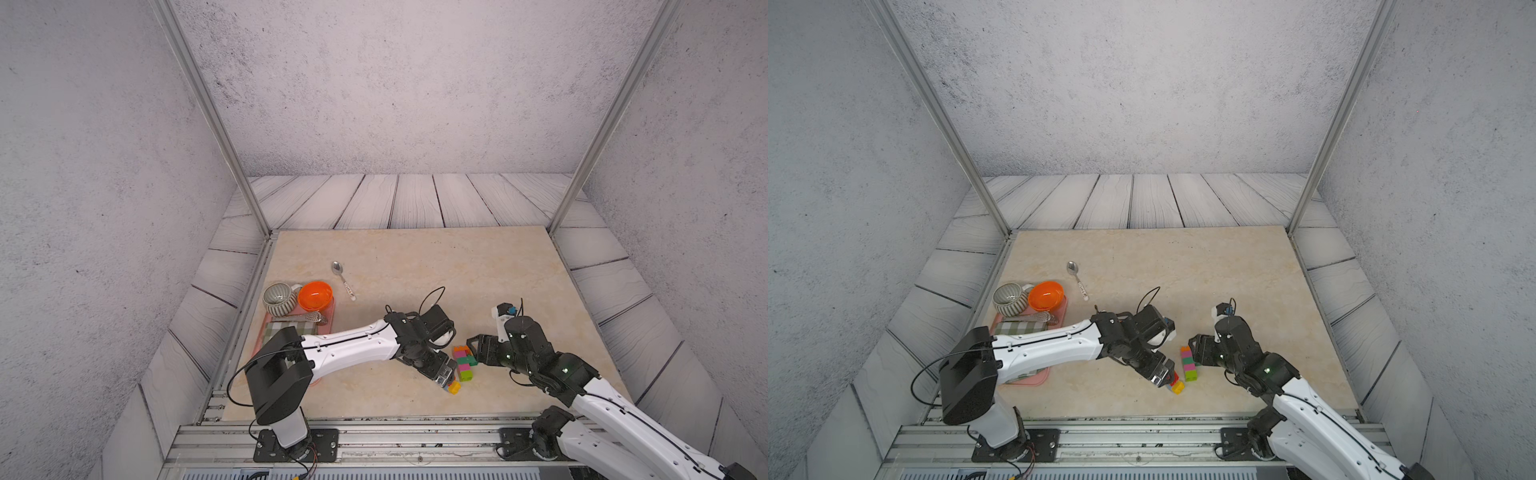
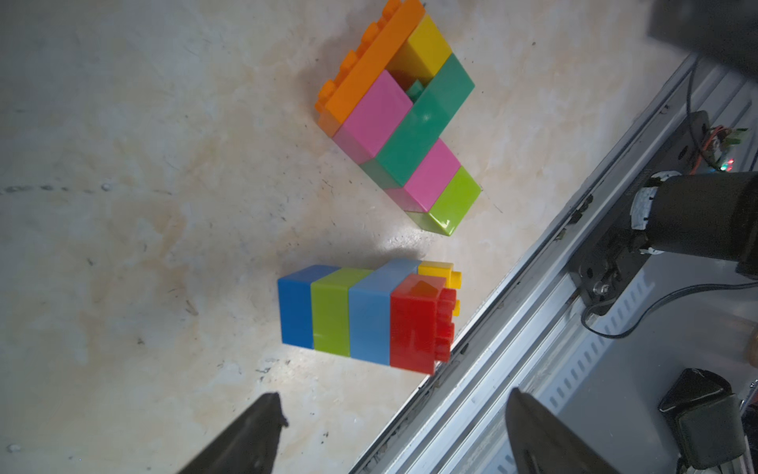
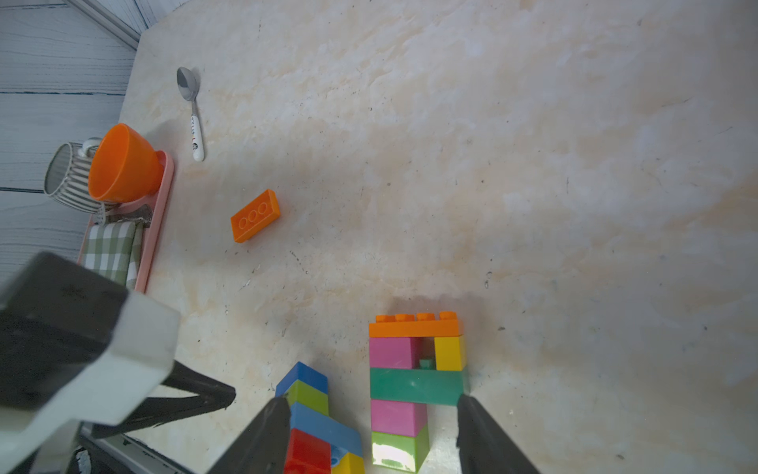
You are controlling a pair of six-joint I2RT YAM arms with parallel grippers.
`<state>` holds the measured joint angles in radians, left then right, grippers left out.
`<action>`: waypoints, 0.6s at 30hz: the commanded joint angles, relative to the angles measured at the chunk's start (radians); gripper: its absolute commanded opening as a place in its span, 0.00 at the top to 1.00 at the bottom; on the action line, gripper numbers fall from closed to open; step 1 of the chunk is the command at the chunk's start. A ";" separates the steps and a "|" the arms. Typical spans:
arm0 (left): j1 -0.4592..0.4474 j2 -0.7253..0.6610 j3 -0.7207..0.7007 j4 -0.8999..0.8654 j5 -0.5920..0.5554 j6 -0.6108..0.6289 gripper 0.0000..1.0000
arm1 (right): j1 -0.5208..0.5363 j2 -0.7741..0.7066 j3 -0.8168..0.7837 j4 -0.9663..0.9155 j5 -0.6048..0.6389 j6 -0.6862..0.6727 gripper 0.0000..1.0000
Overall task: Assemble the letter p with lego
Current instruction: Adjust the lego brick at the center of the board.
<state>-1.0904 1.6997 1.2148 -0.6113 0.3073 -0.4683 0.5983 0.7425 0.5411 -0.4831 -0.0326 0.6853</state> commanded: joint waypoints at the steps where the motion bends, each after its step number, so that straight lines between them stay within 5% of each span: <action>1: -0.002 0.035 0.045 -0.041 -0.008 0.034 0.11 | -0.011 -0.002 -0.004 -0.015 -0.032 0.012 0.33; 7: -0.002 0.093 0.075 -0.041 -0.001 0.037 0.14 | -0.024 0.001 -0.007 -0.005 -0.053 0.008 0.34; 18: 0.027 0.138 0.063 0.011 0.037 0.010 0.37 | -0.032 0.002 -0.015 0.008 -0.080 0.003 0.35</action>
<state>-1.0771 1.8210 1.2701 -0.6086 0.3347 -0.4545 0.5720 0.7479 0.5346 -0.4755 -0.0994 0.6888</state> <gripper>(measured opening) 0.648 0.648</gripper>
